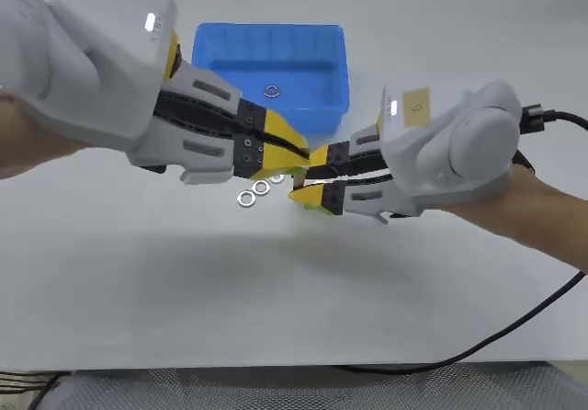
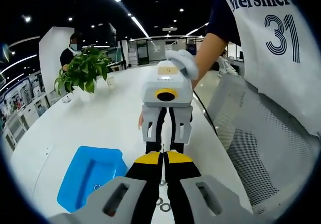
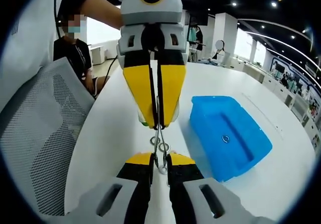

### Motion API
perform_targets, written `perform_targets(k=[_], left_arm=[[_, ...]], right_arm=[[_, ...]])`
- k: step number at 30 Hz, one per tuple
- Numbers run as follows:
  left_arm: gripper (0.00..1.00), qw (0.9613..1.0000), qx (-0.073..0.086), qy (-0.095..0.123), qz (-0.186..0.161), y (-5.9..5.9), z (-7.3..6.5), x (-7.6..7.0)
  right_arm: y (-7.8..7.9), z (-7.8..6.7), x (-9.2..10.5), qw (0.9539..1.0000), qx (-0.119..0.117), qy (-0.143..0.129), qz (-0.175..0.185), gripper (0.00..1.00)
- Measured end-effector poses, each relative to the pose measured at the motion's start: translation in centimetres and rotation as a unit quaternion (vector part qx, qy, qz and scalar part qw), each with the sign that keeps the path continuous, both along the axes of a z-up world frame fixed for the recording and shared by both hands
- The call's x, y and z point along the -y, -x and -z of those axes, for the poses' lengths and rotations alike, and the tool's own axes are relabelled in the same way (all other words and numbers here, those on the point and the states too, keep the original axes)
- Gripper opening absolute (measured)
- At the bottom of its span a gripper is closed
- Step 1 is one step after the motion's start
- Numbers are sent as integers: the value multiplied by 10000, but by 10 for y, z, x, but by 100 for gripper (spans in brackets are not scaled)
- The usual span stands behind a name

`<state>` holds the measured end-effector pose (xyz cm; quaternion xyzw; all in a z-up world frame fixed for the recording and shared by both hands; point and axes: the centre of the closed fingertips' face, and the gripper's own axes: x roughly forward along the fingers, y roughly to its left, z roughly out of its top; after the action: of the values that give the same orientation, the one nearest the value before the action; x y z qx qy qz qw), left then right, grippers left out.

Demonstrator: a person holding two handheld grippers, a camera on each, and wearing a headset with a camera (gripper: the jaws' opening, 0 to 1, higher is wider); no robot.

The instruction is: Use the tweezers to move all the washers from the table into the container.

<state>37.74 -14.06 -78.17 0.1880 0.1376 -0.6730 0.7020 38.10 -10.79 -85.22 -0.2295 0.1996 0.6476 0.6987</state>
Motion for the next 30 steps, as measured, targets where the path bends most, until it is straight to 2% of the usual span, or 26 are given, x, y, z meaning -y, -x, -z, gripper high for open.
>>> perform_targets(k=[12, 16, 17, 24, 30], left_arm=[[5, 9999, -65, 109, 17, 0, -4, 0], [5, 9999, -69, 90, 46, 2, -2, 1], [5, 9999, -114, 85, 50, 2, -1, 1], [5, 10000, 11, 0, 41, 0, 1, 0], [5, 10000, 12, 21, 17, -2, -1, -2]], right_arm=[[-1, -2, 1, 10000, -42, -23, 62, 12], [1, 1, 4, 10000, -51, 24, 72, 12], [2, 2, 5, 9999, -64, 36, 73, 12], [0, 4, 6, 9999, -64, 54, 100, 12], [-3, 3, 4, 9999, -49, 54, 98, 12]])
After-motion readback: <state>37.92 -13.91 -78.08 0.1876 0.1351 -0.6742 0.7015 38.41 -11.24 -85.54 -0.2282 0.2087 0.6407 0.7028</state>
